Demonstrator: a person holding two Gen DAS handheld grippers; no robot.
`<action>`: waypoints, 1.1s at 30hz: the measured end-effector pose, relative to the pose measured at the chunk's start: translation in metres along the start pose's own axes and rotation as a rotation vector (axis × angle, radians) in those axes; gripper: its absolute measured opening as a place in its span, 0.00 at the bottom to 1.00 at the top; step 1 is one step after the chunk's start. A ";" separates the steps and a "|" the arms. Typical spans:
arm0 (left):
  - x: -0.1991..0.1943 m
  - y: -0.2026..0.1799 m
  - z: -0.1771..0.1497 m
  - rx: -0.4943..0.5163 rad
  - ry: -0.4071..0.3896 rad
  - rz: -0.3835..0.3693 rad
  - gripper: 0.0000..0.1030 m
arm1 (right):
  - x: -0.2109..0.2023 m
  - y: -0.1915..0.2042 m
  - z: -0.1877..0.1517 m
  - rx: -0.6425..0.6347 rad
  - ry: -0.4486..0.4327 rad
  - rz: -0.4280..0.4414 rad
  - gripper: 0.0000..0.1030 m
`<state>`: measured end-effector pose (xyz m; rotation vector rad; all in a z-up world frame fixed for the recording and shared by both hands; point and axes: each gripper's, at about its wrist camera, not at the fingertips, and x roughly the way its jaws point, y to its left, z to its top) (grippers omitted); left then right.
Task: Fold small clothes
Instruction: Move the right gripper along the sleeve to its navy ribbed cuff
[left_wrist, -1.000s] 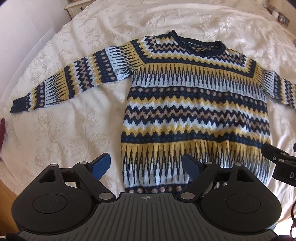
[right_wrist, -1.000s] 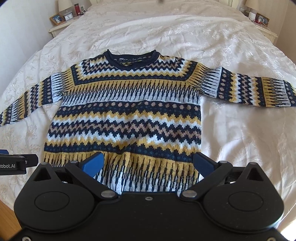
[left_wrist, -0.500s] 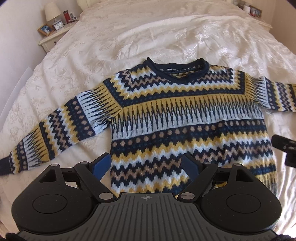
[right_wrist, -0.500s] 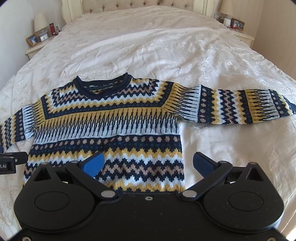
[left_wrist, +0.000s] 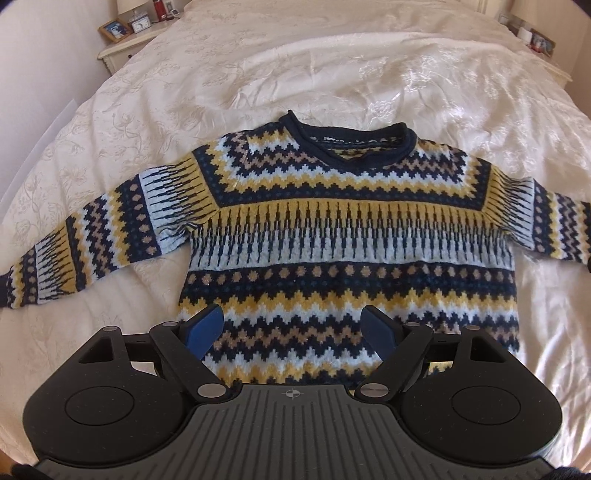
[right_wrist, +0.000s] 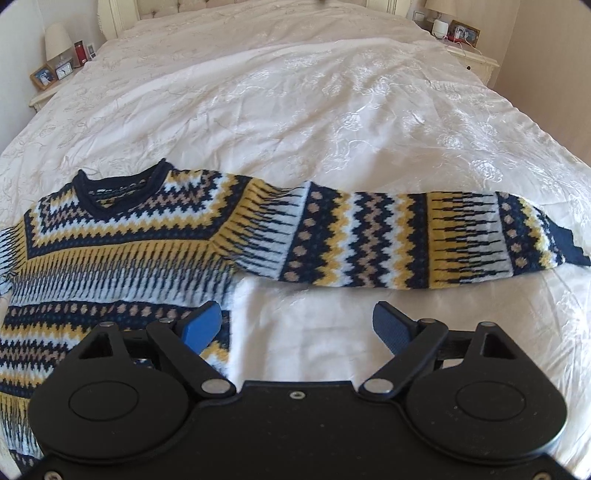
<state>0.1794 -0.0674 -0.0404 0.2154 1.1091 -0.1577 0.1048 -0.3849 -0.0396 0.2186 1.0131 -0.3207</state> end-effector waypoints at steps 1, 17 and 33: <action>-0.002 -0.004 0.000 -0.017 -0.004 0.000 0.79 | 0.002 -0.013 0.004 -0.004 -0.001 -0.007 0.87; -0.019 -0.077 0.002 -0.062 -0.012 0.062 0.78 | 0.024 -0.203 0.048 0.100 -0.034 -0.144 0.88; -0.021 -0.098 0.001 -0.033 0.015 0.097 0.78 | 0.062 -0.283 0.030 0.307 0.092 0.020 0.71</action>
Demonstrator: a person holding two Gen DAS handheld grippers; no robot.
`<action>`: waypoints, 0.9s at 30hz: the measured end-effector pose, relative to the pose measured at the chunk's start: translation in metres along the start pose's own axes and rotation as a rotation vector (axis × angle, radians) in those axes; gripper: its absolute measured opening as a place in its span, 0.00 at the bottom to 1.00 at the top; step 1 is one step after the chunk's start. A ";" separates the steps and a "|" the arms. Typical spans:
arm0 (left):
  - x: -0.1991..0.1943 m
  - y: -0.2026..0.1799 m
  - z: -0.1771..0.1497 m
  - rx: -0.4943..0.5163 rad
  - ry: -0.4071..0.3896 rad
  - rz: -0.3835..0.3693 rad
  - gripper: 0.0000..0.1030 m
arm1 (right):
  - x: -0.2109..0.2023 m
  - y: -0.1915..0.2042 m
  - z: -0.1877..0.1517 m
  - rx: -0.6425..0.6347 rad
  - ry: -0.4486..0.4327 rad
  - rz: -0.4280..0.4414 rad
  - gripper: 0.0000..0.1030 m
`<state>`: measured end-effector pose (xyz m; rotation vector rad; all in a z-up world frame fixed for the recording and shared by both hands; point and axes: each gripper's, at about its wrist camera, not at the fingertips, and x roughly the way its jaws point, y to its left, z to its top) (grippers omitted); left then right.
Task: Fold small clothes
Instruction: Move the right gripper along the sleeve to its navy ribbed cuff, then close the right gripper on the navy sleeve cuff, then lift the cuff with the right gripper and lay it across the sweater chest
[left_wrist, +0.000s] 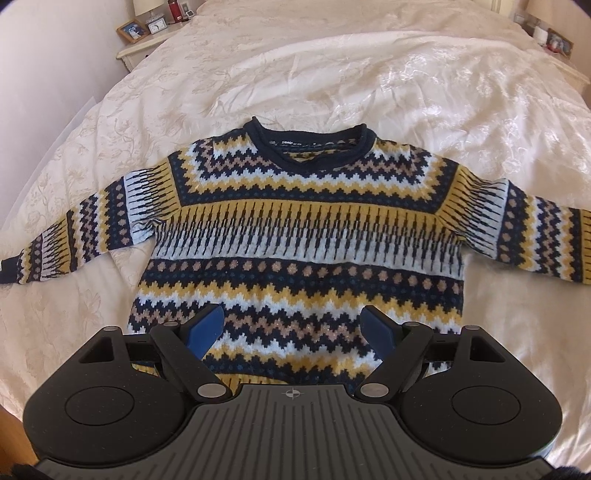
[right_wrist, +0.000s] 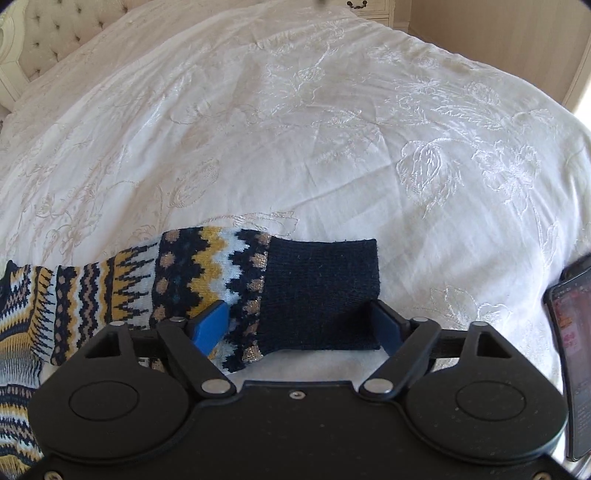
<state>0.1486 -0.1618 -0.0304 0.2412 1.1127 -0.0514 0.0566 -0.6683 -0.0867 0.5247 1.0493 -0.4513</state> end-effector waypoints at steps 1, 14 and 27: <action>0.000 0.000 0.000 -0.001 0.002 0.001 0.78 | 0.000 0.000 0.000 0.005 -0.001 0.011 0.64; 0.003 0.022 -0.002 0.003 -0.009 -0.025 0.78 | -0.001 0.034 0.003 -0.007 -0.061 0.029 0.24; 0.027 0.101 0.003 -0.008 -0.016 -0.090 0.78 | -0.036 0.181 -0.007 -0.036 -0.141 0.130 0.19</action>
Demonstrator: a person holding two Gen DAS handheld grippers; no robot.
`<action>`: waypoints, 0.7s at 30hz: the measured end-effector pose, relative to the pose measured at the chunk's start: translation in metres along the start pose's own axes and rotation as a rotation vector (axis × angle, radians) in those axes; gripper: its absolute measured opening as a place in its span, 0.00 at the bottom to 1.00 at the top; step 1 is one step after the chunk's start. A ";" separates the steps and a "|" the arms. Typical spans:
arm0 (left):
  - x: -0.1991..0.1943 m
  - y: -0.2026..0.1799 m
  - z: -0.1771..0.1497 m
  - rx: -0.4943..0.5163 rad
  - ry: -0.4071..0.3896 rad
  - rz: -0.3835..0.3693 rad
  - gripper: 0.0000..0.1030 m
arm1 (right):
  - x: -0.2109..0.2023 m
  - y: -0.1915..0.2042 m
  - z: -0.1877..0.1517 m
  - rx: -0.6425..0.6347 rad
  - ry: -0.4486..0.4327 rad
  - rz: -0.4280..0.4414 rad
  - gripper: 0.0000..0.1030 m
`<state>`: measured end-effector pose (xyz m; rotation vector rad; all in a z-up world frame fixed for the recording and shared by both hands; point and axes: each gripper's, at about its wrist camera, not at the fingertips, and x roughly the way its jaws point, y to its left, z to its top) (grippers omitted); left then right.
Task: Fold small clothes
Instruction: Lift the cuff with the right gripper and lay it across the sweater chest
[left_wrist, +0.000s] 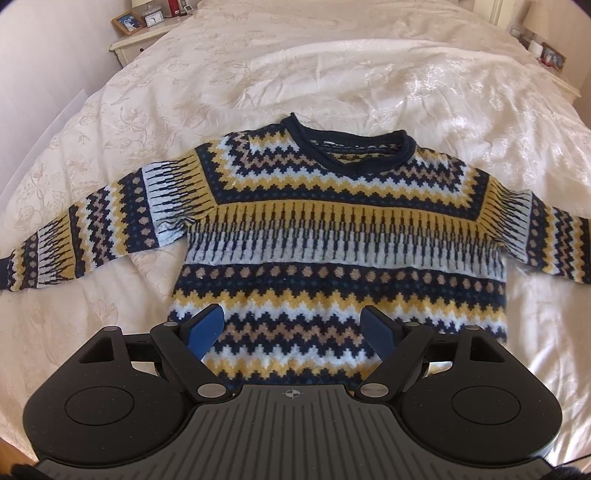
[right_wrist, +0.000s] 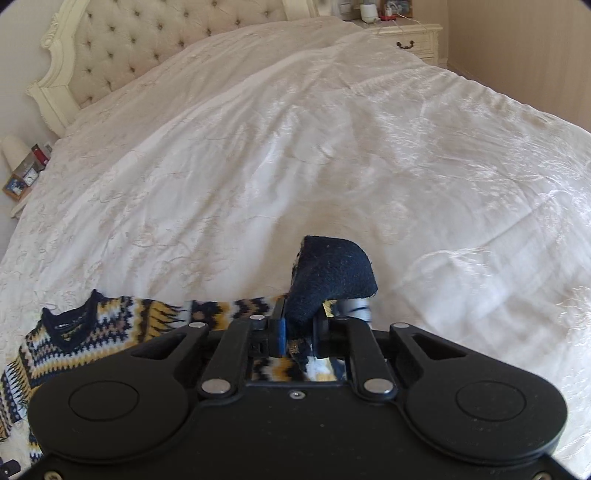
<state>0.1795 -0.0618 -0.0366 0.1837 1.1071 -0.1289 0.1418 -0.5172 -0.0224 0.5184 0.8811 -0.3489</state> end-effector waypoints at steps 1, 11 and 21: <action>0.001 0.009 0.001 -0.002 -0.002 0.001 0.78 | 0.002 0.021 -0.002 -0.009 0.000 0.029 0.19; 0.018 0.101 0.005 -0.057 0.002 0.043 0.78 | 0.045 0.225 -0.045 -0.149 0.072 0.289 0.19; 0.033 0.155 0.004 -0.083 0.014 0.080 0.78 | 0.096 0.353 -0.128 -0.252 0.182 0.371 0.27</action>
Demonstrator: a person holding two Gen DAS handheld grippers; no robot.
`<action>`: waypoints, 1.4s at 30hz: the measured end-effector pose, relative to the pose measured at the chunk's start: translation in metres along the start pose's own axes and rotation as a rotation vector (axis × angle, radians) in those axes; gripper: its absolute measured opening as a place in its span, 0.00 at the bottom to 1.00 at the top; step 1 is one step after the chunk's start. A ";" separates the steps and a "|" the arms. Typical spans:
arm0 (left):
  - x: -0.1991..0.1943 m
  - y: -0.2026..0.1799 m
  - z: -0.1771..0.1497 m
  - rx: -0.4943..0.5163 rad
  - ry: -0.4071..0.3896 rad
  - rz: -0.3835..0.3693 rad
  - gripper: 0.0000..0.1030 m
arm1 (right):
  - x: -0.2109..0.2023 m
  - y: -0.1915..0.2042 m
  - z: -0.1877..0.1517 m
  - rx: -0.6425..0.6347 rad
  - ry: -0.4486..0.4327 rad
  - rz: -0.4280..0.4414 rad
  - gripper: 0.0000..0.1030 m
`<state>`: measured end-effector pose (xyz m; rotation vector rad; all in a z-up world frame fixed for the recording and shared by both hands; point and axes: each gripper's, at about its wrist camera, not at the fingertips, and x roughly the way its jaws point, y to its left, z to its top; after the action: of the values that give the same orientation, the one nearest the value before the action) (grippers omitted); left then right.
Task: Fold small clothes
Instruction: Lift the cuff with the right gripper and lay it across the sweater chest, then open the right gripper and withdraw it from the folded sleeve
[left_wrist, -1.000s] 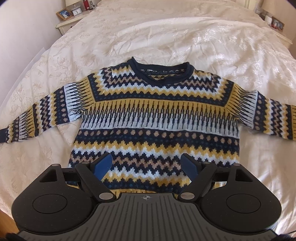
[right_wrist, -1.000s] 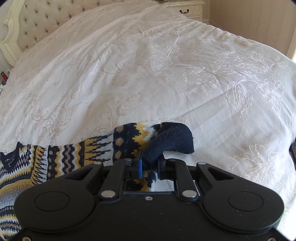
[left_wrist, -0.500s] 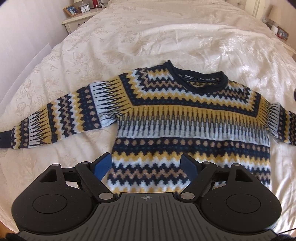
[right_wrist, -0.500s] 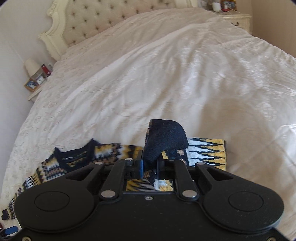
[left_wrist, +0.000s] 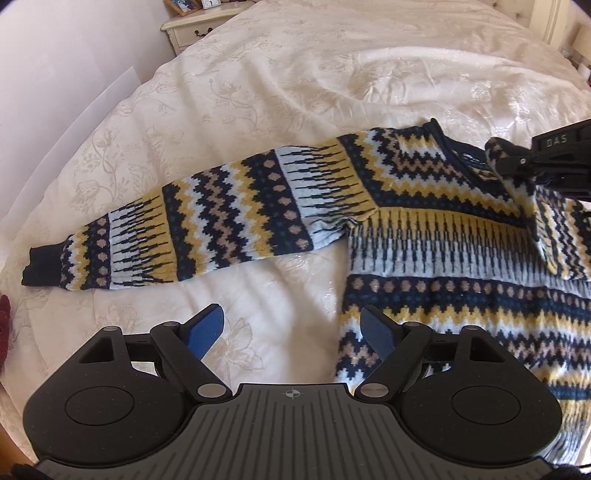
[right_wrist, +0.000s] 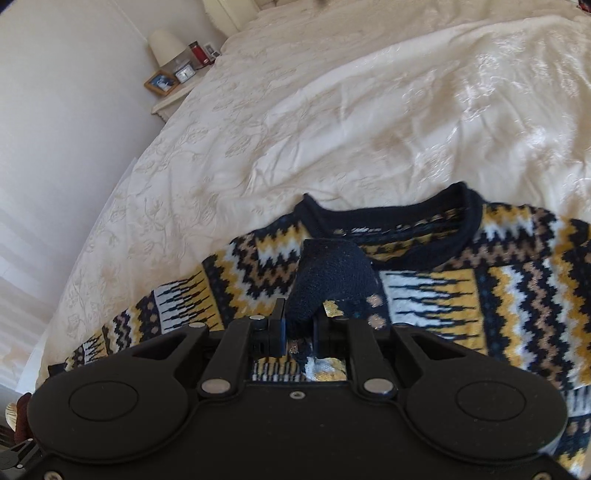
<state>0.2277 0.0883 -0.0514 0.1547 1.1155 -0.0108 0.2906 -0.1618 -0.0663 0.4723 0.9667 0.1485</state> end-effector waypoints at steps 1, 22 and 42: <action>0.001 0.002 0.001 -0.003 0.001 0.000 0.78 | 0.003 0.004 -0.003 -0.008 0.002 -0.004 0.28; 0.040 -0.093 0.043 0.218 -0.079 -0.147 0.78 | -0.049 -0.104 -0.058 0.060 0.003 -0.281 0.66; 0.099 -0.154 0.044 0.331 -0.066 -0.064 0.78 | -0.013 -0.175 -0.037 0.014 0.034 -0.409 0.61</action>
<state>0.2973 -0.0631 -0.1396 0.4118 1.0469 -0.2567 0.2383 -0.3103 -0.1529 0.2772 1.0789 -0.2193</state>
